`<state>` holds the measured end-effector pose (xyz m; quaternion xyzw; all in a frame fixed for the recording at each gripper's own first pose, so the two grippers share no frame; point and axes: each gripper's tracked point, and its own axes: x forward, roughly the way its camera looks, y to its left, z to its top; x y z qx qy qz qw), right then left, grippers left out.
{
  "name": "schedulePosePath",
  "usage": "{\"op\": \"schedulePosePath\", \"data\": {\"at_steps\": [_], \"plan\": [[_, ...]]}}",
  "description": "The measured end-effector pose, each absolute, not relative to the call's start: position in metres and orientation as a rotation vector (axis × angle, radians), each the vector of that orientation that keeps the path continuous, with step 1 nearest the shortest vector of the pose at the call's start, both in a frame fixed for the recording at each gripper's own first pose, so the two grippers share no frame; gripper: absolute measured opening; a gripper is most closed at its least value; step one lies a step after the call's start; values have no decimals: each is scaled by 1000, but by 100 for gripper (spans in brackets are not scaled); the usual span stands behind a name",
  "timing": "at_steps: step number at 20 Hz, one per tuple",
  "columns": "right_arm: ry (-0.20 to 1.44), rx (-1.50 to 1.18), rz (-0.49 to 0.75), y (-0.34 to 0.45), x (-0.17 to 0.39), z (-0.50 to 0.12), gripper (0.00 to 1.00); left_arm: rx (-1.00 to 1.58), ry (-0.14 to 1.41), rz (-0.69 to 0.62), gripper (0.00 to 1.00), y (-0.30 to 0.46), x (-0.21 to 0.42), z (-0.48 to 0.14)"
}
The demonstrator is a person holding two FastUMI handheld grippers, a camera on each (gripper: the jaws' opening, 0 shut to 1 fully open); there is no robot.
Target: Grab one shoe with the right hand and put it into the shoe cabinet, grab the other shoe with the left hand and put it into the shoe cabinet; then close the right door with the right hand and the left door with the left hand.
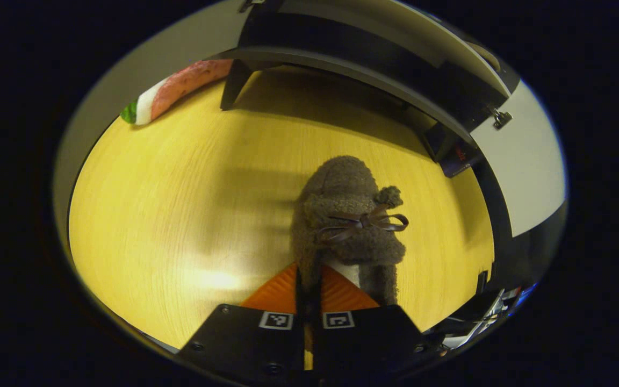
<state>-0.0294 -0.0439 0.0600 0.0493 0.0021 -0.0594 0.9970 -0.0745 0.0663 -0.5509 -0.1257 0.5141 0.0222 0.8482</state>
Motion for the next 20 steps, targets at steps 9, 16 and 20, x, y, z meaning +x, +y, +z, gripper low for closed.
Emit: {"op": "schedulePosePath", "data": {"at_steps": [9,16,20], "plan": [[10,102,-120,-51,-34,58,85,-213,1044,-31,1,50,-65,-529],[14,106,-72,-47,-32,52,85,-232,969,-56,1,39,-49,-494],[21,107,-25,-31,-26,47,90,-271,901,-43,1,54,-43,-457]]}}
